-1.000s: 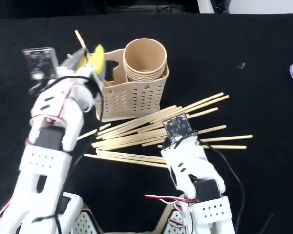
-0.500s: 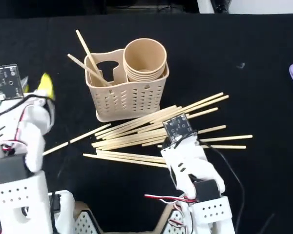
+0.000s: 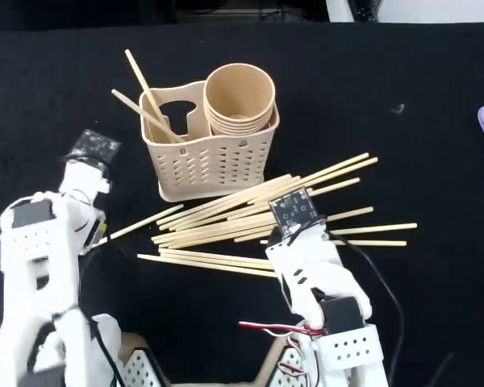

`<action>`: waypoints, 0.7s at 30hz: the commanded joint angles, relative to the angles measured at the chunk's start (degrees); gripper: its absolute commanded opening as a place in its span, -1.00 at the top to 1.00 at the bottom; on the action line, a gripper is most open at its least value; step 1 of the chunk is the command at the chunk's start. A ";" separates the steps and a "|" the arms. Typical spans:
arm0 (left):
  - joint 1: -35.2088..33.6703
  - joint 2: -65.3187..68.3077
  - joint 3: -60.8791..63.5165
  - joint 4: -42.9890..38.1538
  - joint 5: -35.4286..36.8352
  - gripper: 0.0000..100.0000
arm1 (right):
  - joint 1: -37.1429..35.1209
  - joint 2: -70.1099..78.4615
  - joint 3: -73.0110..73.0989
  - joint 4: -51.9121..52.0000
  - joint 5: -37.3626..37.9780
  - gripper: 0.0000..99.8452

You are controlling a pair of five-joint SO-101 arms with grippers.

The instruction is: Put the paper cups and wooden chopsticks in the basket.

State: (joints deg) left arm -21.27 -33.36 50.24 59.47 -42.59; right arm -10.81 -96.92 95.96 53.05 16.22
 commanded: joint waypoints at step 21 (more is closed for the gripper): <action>0.04 31.21 -15.60 1.58 -6.77 0.64 | -0.53 -0.84 -0.22 -0.18 -0.09 0.65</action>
State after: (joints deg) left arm -21.19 -2.24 37.41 58.42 -48.48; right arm -10.81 -96.92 95.96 53.05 16.22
